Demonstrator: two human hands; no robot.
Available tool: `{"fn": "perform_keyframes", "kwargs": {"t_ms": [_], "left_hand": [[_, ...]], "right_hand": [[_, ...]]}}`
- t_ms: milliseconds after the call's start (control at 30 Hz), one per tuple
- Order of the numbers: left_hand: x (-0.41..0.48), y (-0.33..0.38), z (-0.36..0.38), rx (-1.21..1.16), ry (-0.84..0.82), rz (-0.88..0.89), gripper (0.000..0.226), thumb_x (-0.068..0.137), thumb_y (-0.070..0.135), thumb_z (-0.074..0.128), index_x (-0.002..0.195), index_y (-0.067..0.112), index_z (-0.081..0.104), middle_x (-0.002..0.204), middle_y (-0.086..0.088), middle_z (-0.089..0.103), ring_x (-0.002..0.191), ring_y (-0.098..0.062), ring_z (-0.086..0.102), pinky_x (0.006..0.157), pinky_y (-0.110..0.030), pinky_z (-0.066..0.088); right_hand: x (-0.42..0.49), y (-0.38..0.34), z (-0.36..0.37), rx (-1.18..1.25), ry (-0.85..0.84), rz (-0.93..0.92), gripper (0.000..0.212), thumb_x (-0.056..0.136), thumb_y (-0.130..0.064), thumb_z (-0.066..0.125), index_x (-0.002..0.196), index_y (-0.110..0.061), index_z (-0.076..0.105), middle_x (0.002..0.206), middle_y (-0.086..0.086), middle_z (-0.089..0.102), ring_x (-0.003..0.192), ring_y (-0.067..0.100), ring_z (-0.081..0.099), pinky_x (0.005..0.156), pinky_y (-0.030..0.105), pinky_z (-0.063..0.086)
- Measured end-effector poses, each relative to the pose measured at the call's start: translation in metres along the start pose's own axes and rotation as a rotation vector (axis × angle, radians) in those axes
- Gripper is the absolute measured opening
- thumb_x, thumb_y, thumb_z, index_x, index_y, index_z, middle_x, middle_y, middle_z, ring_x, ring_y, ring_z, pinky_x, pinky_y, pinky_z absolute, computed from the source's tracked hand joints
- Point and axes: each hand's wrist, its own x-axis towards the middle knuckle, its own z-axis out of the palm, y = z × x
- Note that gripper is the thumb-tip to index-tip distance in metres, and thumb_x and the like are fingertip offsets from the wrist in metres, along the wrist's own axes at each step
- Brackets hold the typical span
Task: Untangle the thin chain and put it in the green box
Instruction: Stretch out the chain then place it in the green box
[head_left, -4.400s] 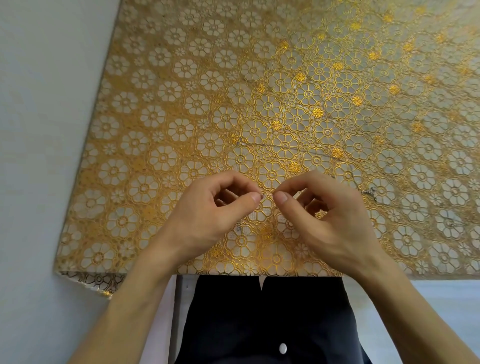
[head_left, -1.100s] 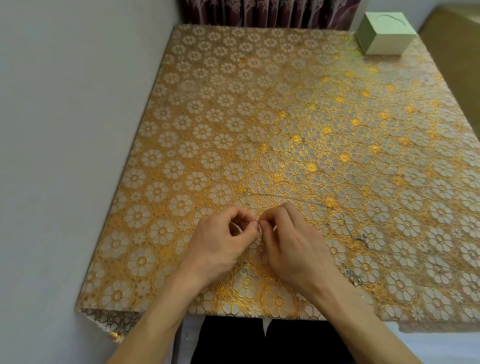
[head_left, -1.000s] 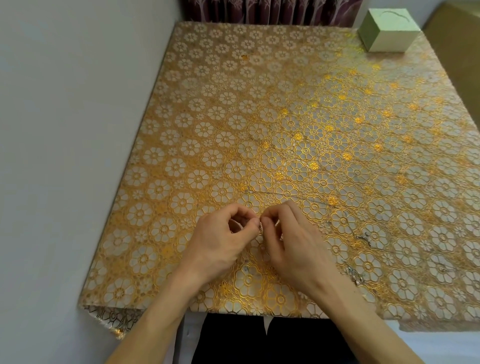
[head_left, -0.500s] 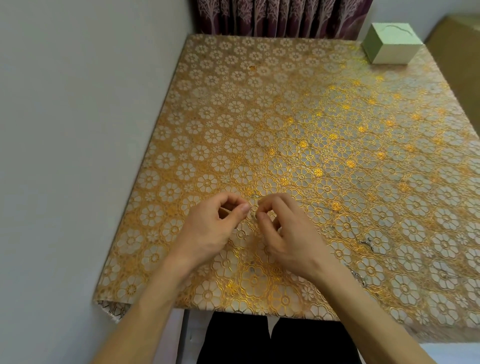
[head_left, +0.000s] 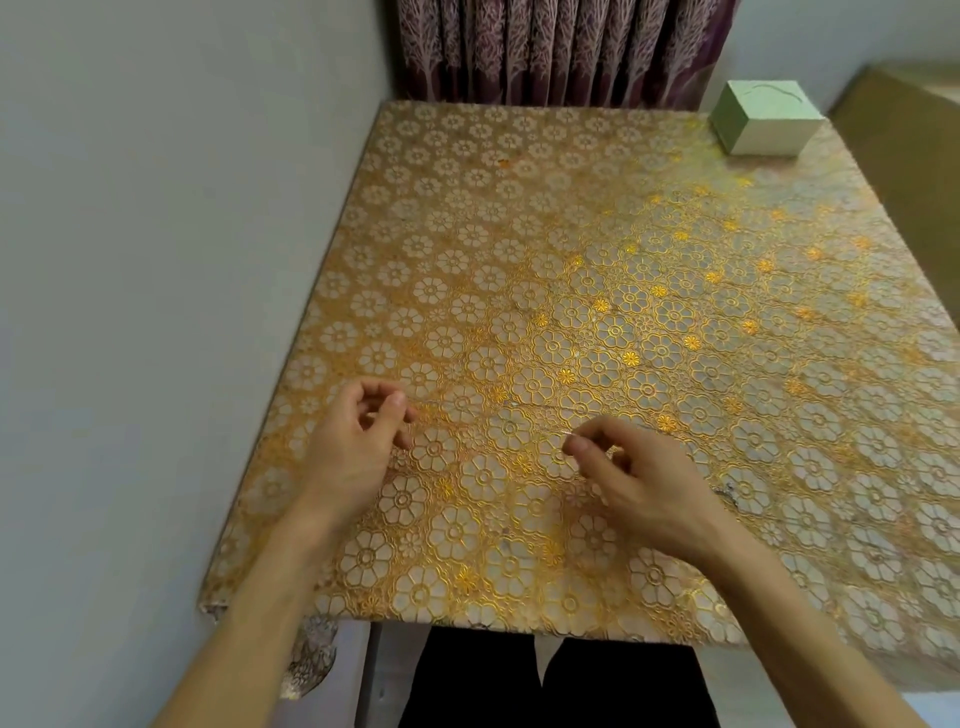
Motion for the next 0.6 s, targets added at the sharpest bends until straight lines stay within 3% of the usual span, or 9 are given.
{"fn": "perform_keyframes", "kwargs": {"t_ms": [67, 133, 233, 300, 400, 500, 533, 600], "left_hand": [[0.0, -0.001, -0.002, 0.062, 0.042, 0.04, 0.007, 0.102, 0.024, 0.053, 0.102, 0.028, 0.057, 0.093, 0.006, 0.069, 0.071, -0.002, 0.064, 0.068, -0.022, 0.052], [-0.002, -0.001, -0.003, 0.178, 0.04, 0.089, 0.006, 0.102, 0.024, 0.052, 0.1, 0.029, 0.056, 0.092, 0.006, 0.066, 0.075, -0.005, 0.063, 0.066, -0.02, 0.05], [-0.006, -0.007, -0.002, 0.408, -0.033, 0.173, 0.008, 0.102, 0.03, 0.051, 0.102, 0.026, 0.057, 0.091, 0.009, 0.062, 0.079, -0.007, 0.06, 0.064, -0.017, 0.045], [-0.006, -0.013, -0.001, 0.542, -0.066, 0.248, 0.011, 0.102, 0.032, 0.051, 0.103, 0.025, 0.059, 0.092, 0.012, 0.061, 0.082, -0.008, 0.06, 0.067, -0.023, 0.048], [-0.006, -0.021, -0.001, 0.76, -0.061, 0.338, 0.016, 0.102, 0.032, 0.05, 0.107, 0.024, 0.063, 0.101, 0.011, 0.061, 0.093, -0.01, 0.057, 0.076, -0.026, 0.048], [-0.008, -0.026, -0.003, 0.928, -0.01, 0.379, 0.017, 0.101, 0.03, 0.052, 0.11, 0.021, 0.064, 0.111, 0.002, 0.064, 0.1, -0.017, 0.056, 0.079, -0.034, 0.049], [-0.01, -0.026, -0.003, 0.965, 0.011, 0.379, 0.017, 0.1, 0.029, 0.053, 0.11, 0.021, 0.064, 0.113, 0.0, 0.064, 0.103, -0.021, 0.057, 0.079, -0.038, 0.051], [-0.013, -0.027, 0.002, 0.988, 0.009, 0.364, 0.02, 0.098, 0.027, 0.052, 0.112, 0.02, 0.064, 0.119, -0.002, 0.062, 0.11, -0.023, 0.056, 0.084, -0.044, 0.053]], "right_hand": [[-0.004, 0.004, -0.011, 0.085, 0.032, 0.053, 0.014, 0.1, -0.033, 0.057, 0.094, -0.03, 0.069, 0.084, -0.016, 0.069, 0.071, 0.017, 0.064, 0.058, 0.024, 0.047], [-0.009, 0.009, -0.021, 0.14, 0.072, 0.079, 0.015, 0.1, -0.031, 0.057, 0.095, -0.029, 0.071, 0.086, -0.016, 0.07, 0.078, 0.01, 0.066, 0.06, 0.018, 0.048], [-0.017, 0.014, -0.03, 0.157, 0.126, 0.082, 0.016, 0.099, -0.031, 0.059, 0.095, -0.03, 0.074, 0.083, -0.018, 0.071, 0.069, 0.001, 0.064, 0.055, 0.016, 0.044], [-0.021, 0.016, -0.033, 0.163, 0.16, 0.087, 0.014, 0.097, -0.031, 0.062, 0.097, -0.028, 0.076, 0.08, -0.02, 0.072, 0.065, -0.002, 0.063, 0.053, 0.014, 0.044], [-0.026, 0.024, -0.033, 0.08, 0.22, 0.095, 0.011, 0.093, -0.035, 0.069, 0.094, -0.029, 0.079, 0.082, -0.016, 0.074, 0.072, 0.002, 0.066, 0.061, 0.018, 0.048], [-0.031, 0.029, -0.026, -0.077, 0.23, 0.112, 0.006, 0.091, -0.037, 0.071, 0.09, -0.035, 0.077, 0.08, -0.019, 0.071, 0.07, -0.008, 0.06, 0.062, 0.009, 0.041], [-0.032, 0.031, -0.021, -0.142, 0.229, 0.097, 0.005, 0.09, -0.037, 0.071, 0.089, -0.036, 0.076, 0.08, -0.02, 0.069, 0.071, -0.007, 0.06, 0.066, 0.01, 0.043], [-0.033, 0.033, -0.014, -0.251, 0.236, 0.054, 0.006, 0.089, -0.038, 0.072, 0.094, -0.036, 0.076, 0.081, -0.02, 0.065, 0.072, 0.0, 0.06, 0.075, 0.028, 0.05]]}}
